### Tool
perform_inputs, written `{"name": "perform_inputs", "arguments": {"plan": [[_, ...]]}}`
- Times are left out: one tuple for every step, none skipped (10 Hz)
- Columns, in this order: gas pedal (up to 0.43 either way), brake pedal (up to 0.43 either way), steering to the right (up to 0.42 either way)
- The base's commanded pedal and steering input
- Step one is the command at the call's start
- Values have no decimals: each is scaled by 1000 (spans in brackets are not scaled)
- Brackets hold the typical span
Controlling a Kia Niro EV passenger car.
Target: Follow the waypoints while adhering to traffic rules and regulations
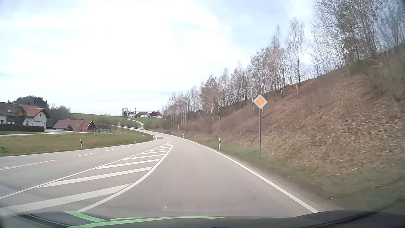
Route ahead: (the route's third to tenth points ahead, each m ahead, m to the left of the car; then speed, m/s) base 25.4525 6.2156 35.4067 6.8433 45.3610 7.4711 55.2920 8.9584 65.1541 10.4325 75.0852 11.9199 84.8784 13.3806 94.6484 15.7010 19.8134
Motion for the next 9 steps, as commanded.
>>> {"name": "perform_inputs", "arguments": {"plan": [[240,0,-15],[240,0,-14],[240,0,-13],[228,0,-14],[228,0,-14],[228,0,-14],[228,0,-15],[228,0,-18],[228,0,-19]]}}
